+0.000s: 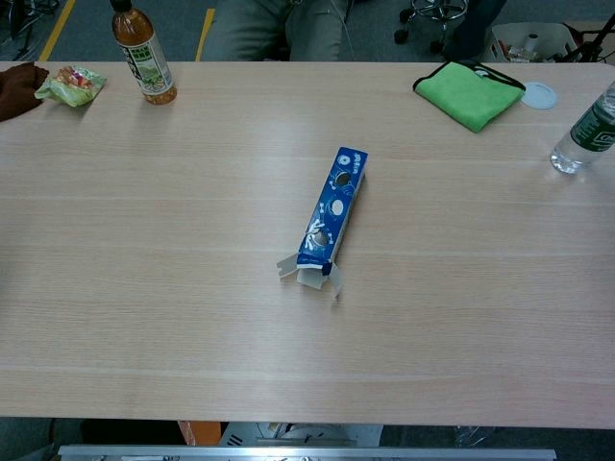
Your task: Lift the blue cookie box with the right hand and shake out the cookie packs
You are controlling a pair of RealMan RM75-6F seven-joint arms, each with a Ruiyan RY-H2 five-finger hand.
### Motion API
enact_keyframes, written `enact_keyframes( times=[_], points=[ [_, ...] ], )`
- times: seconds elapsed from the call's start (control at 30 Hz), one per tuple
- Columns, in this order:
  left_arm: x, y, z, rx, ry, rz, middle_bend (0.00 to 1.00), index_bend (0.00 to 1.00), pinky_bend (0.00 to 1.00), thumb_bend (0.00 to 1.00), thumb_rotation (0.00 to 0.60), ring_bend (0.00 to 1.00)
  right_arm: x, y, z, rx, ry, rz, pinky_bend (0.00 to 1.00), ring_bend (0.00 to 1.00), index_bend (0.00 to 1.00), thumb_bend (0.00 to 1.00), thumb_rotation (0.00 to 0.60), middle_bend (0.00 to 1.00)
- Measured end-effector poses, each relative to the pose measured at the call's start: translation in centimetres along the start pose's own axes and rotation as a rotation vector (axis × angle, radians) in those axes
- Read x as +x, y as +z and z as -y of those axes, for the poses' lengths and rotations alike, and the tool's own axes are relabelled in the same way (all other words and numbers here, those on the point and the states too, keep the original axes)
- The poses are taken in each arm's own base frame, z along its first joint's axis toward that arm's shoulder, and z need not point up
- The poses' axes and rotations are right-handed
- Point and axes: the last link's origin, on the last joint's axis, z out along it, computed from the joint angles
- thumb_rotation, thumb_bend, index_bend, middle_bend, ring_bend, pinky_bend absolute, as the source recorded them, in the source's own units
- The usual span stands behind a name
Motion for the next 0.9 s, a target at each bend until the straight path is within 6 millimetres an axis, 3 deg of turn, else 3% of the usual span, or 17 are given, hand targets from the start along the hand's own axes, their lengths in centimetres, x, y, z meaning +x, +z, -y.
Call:
enact_keyframes(
  times=[0.5,0.9],
  points=[
    [0.1,-0.1,0.0,0.002,-0.002,-0.003,0.24,0.27,0.24,0.26,0.600,0.19,0.2,1.1,0.7,0.060,-0.010,0.037,0.41,0.35,0.41,0.13,0.600,0.37],
    [0.1,-0.5,0.6,0.027,-0.007,-0.004,0.24,0.27,0.24,0.26,0.600,0.19,-0.1,7.2,4.4,0.244,-0.088,0.121,0.41,0.35,0.41,0.13,0.600,0.37]
  ],
)
